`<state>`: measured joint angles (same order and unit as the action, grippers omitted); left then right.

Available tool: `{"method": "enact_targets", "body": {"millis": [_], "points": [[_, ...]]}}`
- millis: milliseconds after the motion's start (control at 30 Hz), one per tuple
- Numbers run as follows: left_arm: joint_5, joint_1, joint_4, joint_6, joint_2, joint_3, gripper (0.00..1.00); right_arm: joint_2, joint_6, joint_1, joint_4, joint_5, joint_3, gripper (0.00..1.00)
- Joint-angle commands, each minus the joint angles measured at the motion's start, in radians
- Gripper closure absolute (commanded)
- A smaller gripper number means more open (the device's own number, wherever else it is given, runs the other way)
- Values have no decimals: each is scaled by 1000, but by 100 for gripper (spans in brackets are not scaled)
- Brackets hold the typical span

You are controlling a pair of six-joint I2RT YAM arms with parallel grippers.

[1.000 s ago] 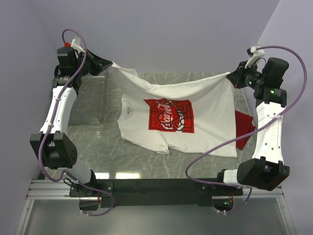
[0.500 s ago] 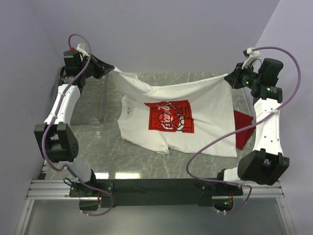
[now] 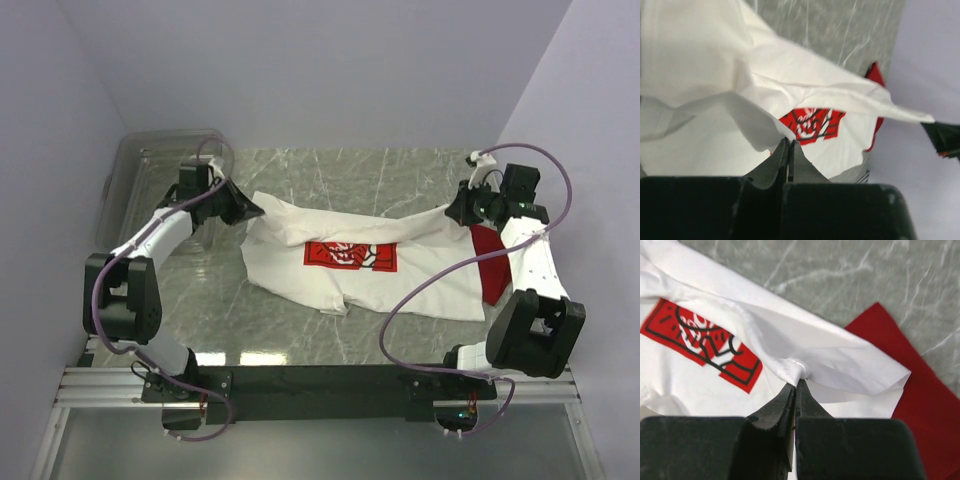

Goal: Fold and stack the t-shirts
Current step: Flatten the tshirt out

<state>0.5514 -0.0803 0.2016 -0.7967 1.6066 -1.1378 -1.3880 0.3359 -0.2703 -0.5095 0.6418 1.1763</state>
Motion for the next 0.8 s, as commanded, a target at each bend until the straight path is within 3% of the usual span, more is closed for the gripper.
{"method": "enact_targets", "body": {"millis": [0, 200, 533, 767], "points": [[-11, -53, 16, 86, -66, 77, 99, 52, 71, -9, 46, -30, -62, 100], [-57, -93, 87, 134, -27, 128, 99, 47, 68, -9, 78, -21, -145, 100], [-133, -113, 189, 220, 131, -111, 69, 17, 63, -9, 81, -10, -144, 100], [-146, -113, 292, 281, 193, -304, 53, 0, 58, -9, 78, -1, -133, 100]]}}
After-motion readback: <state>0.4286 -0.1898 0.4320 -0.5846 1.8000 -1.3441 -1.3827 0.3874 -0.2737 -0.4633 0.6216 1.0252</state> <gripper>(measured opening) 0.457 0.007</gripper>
